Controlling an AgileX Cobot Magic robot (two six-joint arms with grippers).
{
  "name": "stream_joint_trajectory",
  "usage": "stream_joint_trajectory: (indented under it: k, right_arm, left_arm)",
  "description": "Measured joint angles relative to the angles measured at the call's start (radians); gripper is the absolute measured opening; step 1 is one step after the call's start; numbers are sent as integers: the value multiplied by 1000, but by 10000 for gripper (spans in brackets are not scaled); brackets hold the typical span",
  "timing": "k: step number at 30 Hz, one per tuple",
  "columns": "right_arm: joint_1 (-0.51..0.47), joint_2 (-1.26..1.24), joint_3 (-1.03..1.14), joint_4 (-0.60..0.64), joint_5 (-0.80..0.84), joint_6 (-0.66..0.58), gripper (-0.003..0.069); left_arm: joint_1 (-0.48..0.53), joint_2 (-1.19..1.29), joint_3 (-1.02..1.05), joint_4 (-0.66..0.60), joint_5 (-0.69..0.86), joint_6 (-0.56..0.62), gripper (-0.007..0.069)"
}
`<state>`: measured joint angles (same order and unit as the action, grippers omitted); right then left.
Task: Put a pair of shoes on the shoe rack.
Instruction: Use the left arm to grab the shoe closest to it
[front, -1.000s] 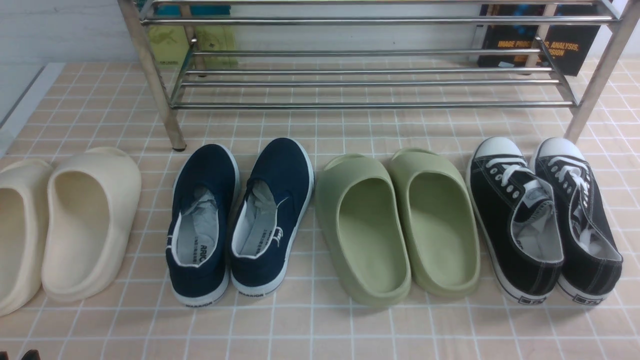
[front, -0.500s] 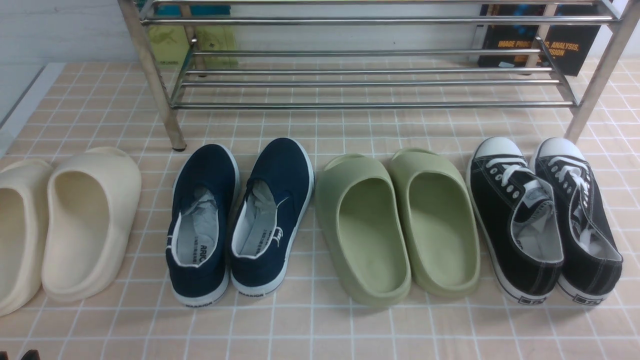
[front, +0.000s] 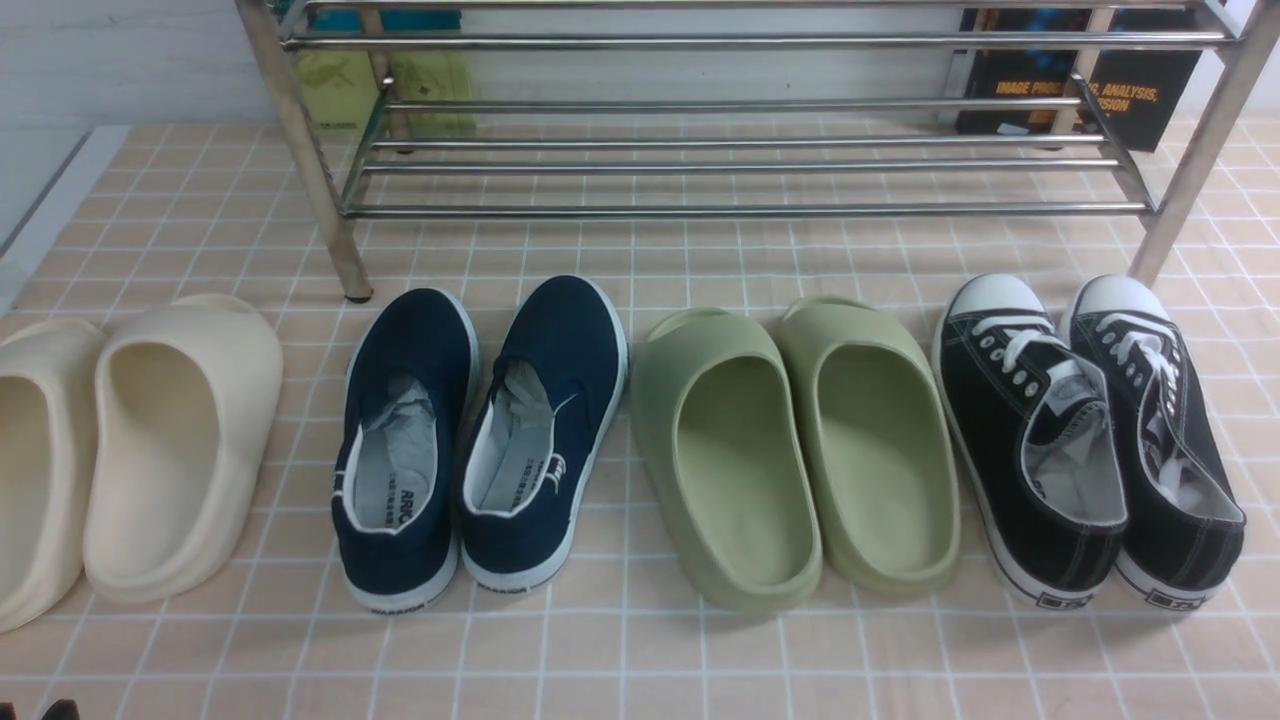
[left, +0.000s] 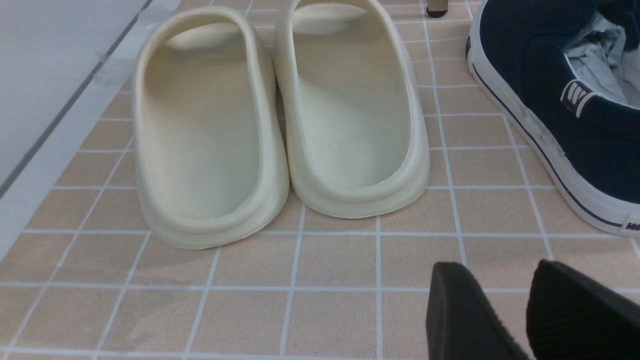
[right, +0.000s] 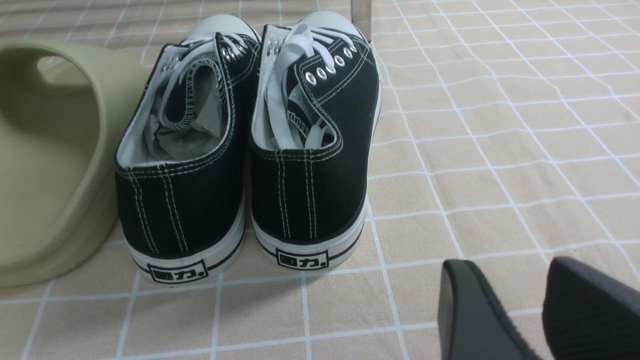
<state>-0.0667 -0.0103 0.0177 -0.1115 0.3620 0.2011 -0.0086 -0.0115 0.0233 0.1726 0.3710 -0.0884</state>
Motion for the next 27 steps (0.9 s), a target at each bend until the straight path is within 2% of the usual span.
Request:
stream_joint_trajectory:
  k: [20, 24, 27]
  right_arm:
    - [0, 0, 0, 0, 0, 0, 238]
    - [0, 0, 0, 0, 0, 0, 238]
    - [0, 0, 0, 0, 0, 0, 238]
  left_arm:
    - [0, 0, 0, 44, -1, -16, 239]
    - [0, 0, 4, -26, -49, -156, 239]
    - [0, 0, 4, -165, -119, -351, 239]
